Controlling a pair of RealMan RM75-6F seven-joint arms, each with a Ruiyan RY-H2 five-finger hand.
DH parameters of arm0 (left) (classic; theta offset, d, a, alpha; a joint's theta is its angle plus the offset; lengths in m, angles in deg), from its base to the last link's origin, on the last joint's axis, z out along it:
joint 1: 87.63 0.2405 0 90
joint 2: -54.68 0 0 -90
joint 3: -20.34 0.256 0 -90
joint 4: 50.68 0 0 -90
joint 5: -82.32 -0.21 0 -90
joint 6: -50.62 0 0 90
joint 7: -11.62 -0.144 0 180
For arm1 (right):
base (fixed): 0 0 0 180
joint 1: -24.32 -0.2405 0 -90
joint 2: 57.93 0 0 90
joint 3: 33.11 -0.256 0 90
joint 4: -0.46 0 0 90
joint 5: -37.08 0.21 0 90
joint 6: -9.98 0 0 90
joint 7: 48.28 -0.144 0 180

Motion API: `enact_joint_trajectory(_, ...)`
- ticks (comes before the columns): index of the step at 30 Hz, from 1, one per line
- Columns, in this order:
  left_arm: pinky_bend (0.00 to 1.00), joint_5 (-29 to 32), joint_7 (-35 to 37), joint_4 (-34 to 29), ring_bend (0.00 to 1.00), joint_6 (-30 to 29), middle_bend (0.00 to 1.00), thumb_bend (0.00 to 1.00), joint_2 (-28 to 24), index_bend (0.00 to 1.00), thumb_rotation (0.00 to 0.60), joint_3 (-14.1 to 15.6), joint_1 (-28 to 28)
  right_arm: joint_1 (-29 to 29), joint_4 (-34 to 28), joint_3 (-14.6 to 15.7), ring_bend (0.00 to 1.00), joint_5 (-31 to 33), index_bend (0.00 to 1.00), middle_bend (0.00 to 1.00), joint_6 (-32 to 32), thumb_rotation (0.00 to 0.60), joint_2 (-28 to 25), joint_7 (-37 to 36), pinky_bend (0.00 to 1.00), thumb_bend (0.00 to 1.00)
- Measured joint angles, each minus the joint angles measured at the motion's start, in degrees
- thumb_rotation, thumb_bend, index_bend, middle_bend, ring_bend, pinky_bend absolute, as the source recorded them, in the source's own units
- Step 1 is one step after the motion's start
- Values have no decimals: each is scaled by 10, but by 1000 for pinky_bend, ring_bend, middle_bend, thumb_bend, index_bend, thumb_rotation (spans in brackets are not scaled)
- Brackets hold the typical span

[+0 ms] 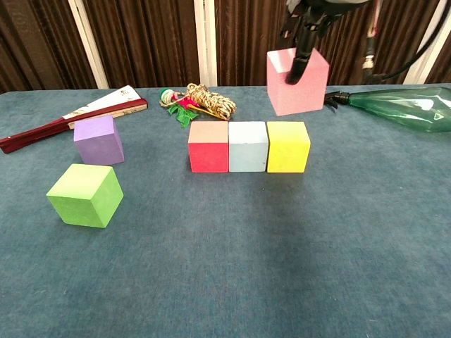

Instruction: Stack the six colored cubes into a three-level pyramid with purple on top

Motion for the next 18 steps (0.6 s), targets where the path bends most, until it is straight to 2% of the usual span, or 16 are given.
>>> enact_joint_trajectory(12, 0, 10, 6, -4, 0, 4, 34, 182, -5, 141, 600, -4, 1, -6, 95, -28, 184, 30, 406, 350, -7, 600, 73, 34, 0, 251)
enact_joint_trajectory(18, 0, 10, 7, -5, 0, 5, 34, 182, -4, 141, 600, -4, 1, 4, 118, -45, 184, 39, 406, 350, -5, 600, 91, 48, 0, 250)
